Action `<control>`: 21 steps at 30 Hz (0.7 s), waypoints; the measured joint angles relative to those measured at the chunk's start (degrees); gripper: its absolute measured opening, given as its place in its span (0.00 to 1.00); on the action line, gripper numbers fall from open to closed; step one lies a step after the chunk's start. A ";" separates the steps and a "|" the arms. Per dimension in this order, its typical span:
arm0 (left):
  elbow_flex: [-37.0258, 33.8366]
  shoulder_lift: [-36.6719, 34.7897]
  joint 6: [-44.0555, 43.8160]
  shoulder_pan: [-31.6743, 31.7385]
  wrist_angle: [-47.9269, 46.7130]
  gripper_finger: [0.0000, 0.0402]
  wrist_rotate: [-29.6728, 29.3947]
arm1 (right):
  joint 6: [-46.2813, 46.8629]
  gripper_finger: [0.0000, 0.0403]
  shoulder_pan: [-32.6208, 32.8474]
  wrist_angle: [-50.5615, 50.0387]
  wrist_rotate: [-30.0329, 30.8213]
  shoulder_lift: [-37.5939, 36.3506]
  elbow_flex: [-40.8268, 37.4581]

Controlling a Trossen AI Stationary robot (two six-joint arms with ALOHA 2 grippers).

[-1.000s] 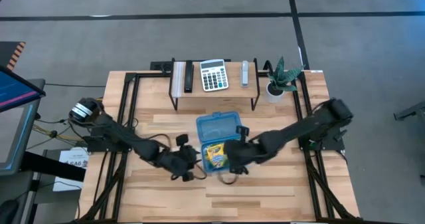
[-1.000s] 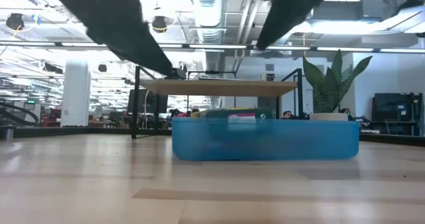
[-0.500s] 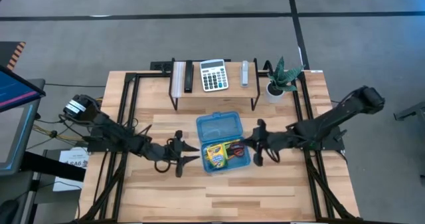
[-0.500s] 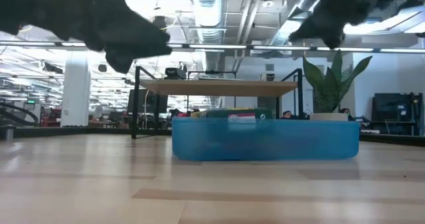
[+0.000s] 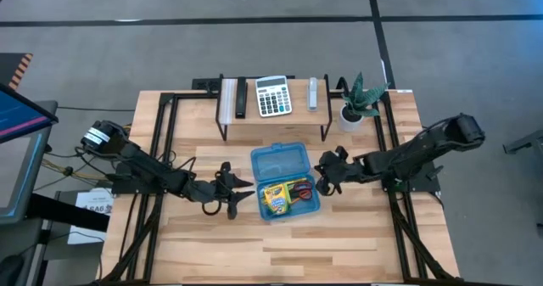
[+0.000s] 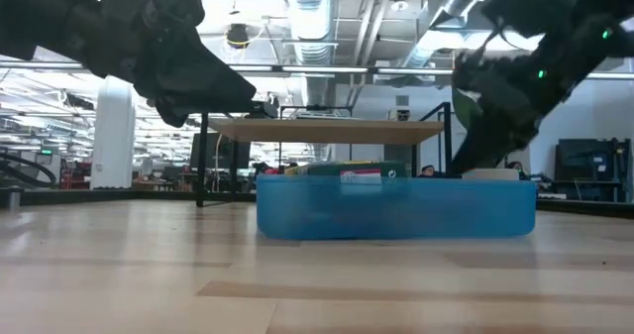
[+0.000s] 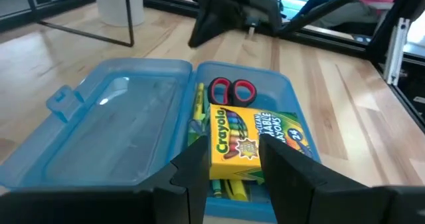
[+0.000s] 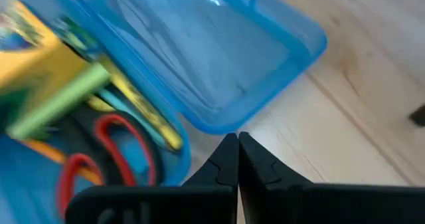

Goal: Pack school essentials
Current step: Close the blue supply box

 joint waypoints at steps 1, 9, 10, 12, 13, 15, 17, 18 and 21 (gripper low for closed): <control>0.00 0.00 0.00 0.00 -0.02 0.30 -0.15 | 0.19 0.04 -0.19 0.20 -0.01 1.27 0.01; 0.02 0.00 -0.11 -0.02 -0.97 0.30 -0.73 | 1.76 0.03 -0.41 2.24 -2.01 9.31 0.02; 0.02 0.02 -0.12 -0.02 -1.14 0.30 -0.79 | 2.03 0.04 -0.40 2.32 -2.67 9.90 0.02; 0.02 0.02 -0.59 -0.02 -1.59 0.30 -0.95 | 2.62 0.04 -0.12 3.34 -4.31 10.88 0.02; 0.02 0.02 -0.97 -0.02 -2.13 0.30 -0.96 | 3.02 0.04 0.12 3.70 -4.83 11.21 0.02; 0.02 0.02 -1.59 -0.02 -3.28 0.30 -0.96 | 3.85 0.05 0.85 4.57 -5.62 11.48 0.02; 0.02 0.02 -2.56 -0.02 -4.53 0.30 -0.98 | 4.63 0.05 1.92 6.29 -6.53 11.48 0.02; 0.02 0.02 -3.21 -0.02 -5.42 0.30 -0.96 | 4.69 0.05 2.49 7.28 -7.13 11.48 0.02; 0.02 -0.31 -5.19 -0.02 -8.41 0.30 -1.01 | 4.71 0.05 3.84 11.77 -9.41 11.49 0.02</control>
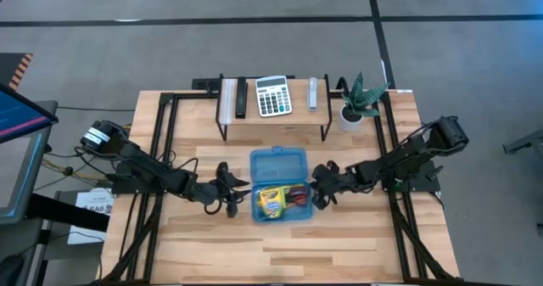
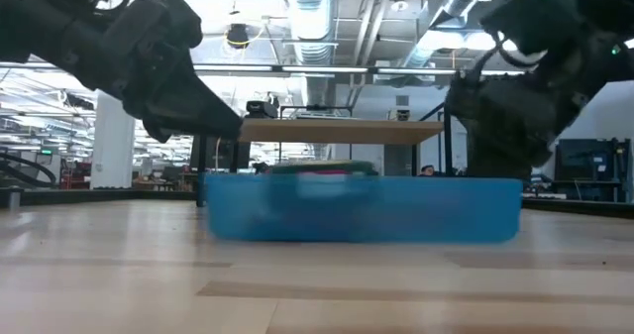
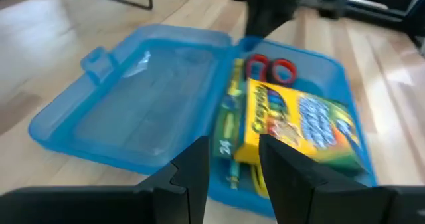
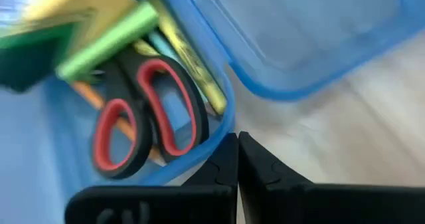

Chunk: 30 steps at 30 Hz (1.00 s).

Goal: Pack school essentials
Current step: Close the blue supply box

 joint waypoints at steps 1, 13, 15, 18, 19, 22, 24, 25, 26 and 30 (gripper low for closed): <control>0.00 -0.27 -0.58 0.00 -0.91 0.30 -0.04 | -0.01 0.05 0.36 1.62 -0.78 -0.01 0.01; 0.00 -6.84 -8.00 0.00 -14.55 0.30 -2.96 | -0.06 0.04 1.95 4.48 -2.58 -0.01 0.05; 0.00 -7.43 -9.16 0.61 -17.74 0.30 -3.14 | -0.07 0.04 0.68 2.98 -1.85 -0.01 0.05; 0.00 -7.45 -10.70 2.95 -22.63 0.30 -2.40 | -0.04 0.04 -1.77 0.24 -1.58 -0.01 0.05; 0.00 -7.41 -11.10 4.02 -23.80 0.30 -1.80 | -0.01 0.04 -2.75 -0.77 -1.54 -0.01 0.05; 0.00 -6.22 -10.88 7.73 -24.91 0.29 1.28 | 0.15 0.04 -5.55 -3.13 -1.40 -0.01 0.05; 0.03 -4.71 -9.28 10.20 -23.32 0.28 3.50 | -0.13 0.04 -7.33 -2.94 -1.38 -0.01 0.05; 0.06 -3.81 -8.53 11.28 -22.79 0.27 4.78 | -0.49 0.04 -8.10 -2.94 -1.38 -0.01 0.05; 0.04 -3.00 -8.00 12.32 -22.76 0.25 5.81 | -0.69 0.04 -8.85 -2.92 -1.38 -0.01 0.05; 0.04 0.31 -7.53 15.19 -21.57 0.15 8.43 | -2.07 0.04 -11.06 -2.84 -1.55 -0.01 0.05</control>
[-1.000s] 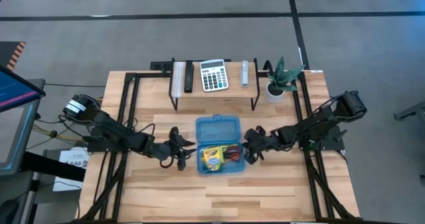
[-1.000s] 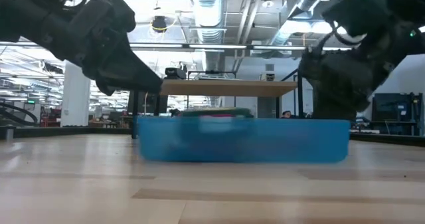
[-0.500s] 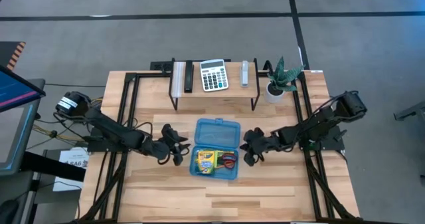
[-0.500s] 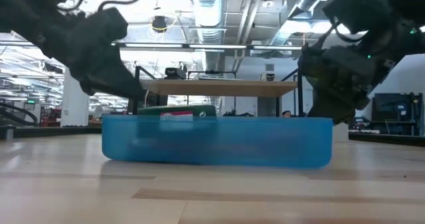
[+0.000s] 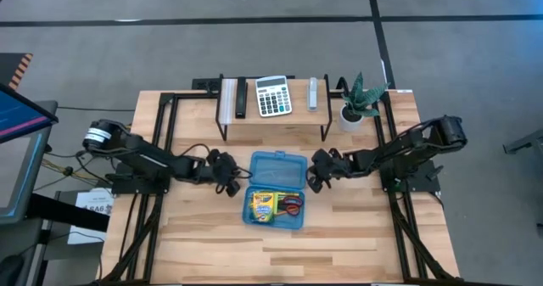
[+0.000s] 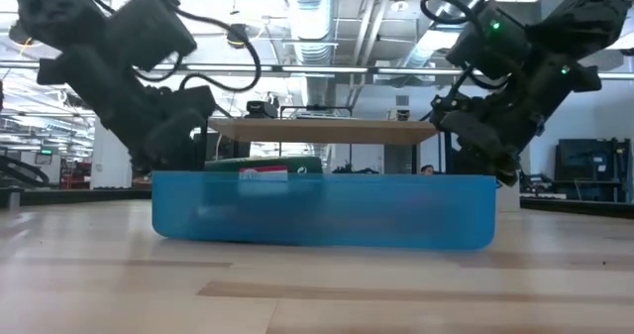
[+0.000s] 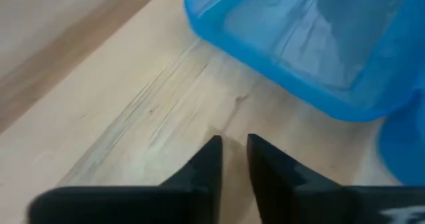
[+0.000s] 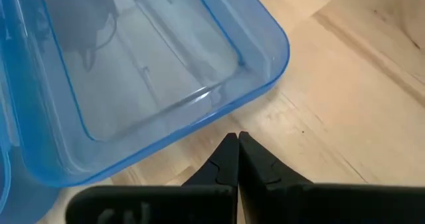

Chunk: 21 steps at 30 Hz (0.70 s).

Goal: Pack school essentials
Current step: Close the blue supply box

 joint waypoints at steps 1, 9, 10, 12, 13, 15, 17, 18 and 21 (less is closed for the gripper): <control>0.00 0.58 0.00 0.40 -0.04 0.12 0.07 | -0.13 0.04 -0.33 0.01 -0.42 0.00 0.00; -0.05 2.82 1.51 3.53 2.45 0.01 0.27 | -1.10 0.05 -1.54 0.64 -1.40 0.00 0.00; 0.17 3.61 2.11 4.15 4.04 0.01 0.74 | -1.19 0.04 -1.65 0.93 -1.40 0.00 0.00; 0.23 4.94 3.44 5.74 6.25 0.00 2.83 | -1.64 0.04 -2.12 1.08 -1.63 0.00 0.02; 0.22 5.64 4.21 6.49 7.79 0.00 4.09 | -1.70 0.04 -2.38 1.29 -2.13 0.00 0.02; 0.24 7.35 4.78 7.75 10.63 0.00 5.84 | -2.30 0.04 -2.99 1.42 -2.37 -0.02 0.02; 0.33 7.91 4.94 8.28 11.37 0.00 6.41 | -2.96 0.04 -3.44 1.04 -2.22 -0.02 0.02; 0.33 7.92 4.94 8.36 11.37 0.00 6.52 | -3.10 0.04 -3.73 0.80 -2.05 -0.02 0.02; 0.31 7.57 5.67 8.38 11.78 0.00 6.79 | -3.26 0.04 -4.24 0.66 -1.98 -0.02 0.02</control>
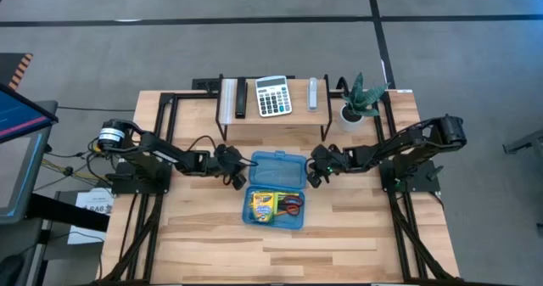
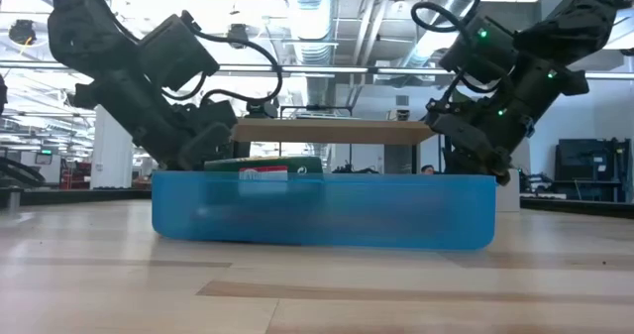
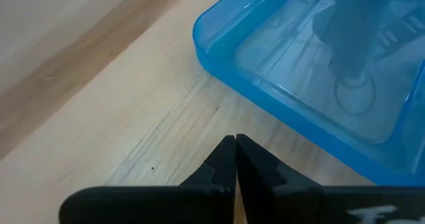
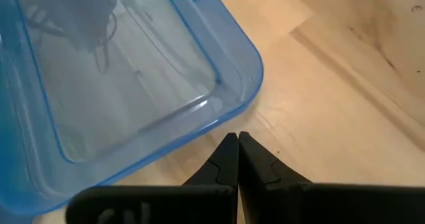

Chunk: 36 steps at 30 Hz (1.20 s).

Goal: Pack school essentials
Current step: Close the blue supply box

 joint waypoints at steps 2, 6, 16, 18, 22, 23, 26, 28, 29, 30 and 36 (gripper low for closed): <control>-0.05 0.02 0.42 -0.07 0.79 0.00 0.56 | -0.08 0.04 -0.24 0.38 0.01 0.00 0.00; -0.09 0.13 1.32 -0.09 2.39 0.00 2.07 | -1.40 0.04 -0.10 2.94 0.00 0.00 0.00; -0.15 0.13 1.26 -0.20 2.77 0.00 3.36 | -3.81 0.04 0.98 7.13 0.01 0.01 -0.07; -0.15 0.13 1.62 -0.20 2.79 0.00 3.25 | -3.88 0.04 0.98 7.23 0.01 0.02 -0.07; -0.15 -0.14 2.06 -0.22 2.79 0.00 2.94 | -3.96 0.04 0.52 7.36 0.06 0.02 -0.07; -0.15 -0.34 2.35 -0.22 2.79 0.00 2.80 | -3.97 0.04 0.54 7.40 0.22 0.02 -0.07; -0.17 -1.26 3.77 -0.26 2.77 0.00 1.92 | -3.96 0.04 0.52 7.38 0.61 0.01 -0.07; -0.17 -2.08 4.45 -0.51 2.77 0.00 0.81 | -3.98 0.04 0.52 7.25 0.67 0.02 -0.01; -0.17 -2.51 4.74 -0.69 2.77 0.00 0.02 | -3.98 0.04 0.52 7.20 0.77 0.02 0.12; -0.17 -2.97 5.04 -0.87 2.77 0.00 -0.70 | -4.03 0.04 0.52 7.20 0.89 0.02 0.28; -0.20 -4.85 7.21 -2.28 2.46 0.00 -2.53 | -5.31 0.04 0.52 7.07 1.09 0.02 1.47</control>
